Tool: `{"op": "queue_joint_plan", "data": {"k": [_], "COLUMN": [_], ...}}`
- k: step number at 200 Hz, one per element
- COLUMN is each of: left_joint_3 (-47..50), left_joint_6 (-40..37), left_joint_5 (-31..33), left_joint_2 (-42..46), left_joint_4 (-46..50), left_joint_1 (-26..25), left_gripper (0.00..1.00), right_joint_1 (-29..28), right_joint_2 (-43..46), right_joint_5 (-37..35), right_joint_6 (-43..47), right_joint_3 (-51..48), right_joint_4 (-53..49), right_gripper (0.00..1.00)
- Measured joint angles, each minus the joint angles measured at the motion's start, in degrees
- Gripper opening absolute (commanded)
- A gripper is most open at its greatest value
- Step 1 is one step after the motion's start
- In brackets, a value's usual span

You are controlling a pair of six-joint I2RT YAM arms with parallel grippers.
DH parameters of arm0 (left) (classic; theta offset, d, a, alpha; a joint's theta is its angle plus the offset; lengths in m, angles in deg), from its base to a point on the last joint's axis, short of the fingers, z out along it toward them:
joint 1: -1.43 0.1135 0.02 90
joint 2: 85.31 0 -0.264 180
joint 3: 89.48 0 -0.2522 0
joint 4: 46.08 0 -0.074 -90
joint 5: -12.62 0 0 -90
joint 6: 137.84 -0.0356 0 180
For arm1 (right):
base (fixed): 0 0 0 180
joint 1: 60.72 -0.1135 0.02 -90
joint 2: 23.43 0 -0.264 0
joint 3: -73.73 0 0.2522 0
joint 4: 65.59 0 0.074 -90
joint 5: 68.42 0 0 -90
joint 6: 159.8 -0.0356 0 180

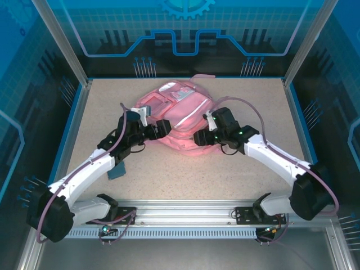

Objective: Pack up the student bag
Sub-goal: Zip the student bag at the top-center of the table.

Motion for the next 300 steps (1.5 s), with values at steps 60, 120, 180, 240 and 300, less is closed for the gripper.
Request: {"op": "queue_joint_plan", "data": {"k": [60,120,180,240,300], "left_joint_3": [0.0,0.0,0.0,0.0,3.0], "left_joint_6": [1.2,2.5,2.7,4.0,14.1], "left_joint_5": [0.0,0.0,0.0,-0.3,-4.9], "left_joint_2": [-1.7,-2.4,-4.0,-4.5,-10.0], "left_joint_4": [2.4,2.5,2.5,2.2,-6.5], "left_joint_1": [0.0,0.1,0.1,0.1,0.1], "left_gripper": [0.91,0.91,0.91,0.87,0.62], "right_joint_1": [-0.5,-0.5,-1.3,-2.2,-3.1], "right_joint_2": [-7.7,-9.7,-10.1,-12.9,-13.3], "right_joint_5": [2.8,7.1,6.6,4.3,2.4], "right_joint_6": [3.3,5.8,7.1,6.8,5.6], "right_joint_3": [2.5,4.2,4.2,5.2,5.6], "right_joint_4": [0.1,0.4,-0.4,-0.9,-1.4], "right_gripper": [0.63,0.48,0.31,0.23,0.07]}}
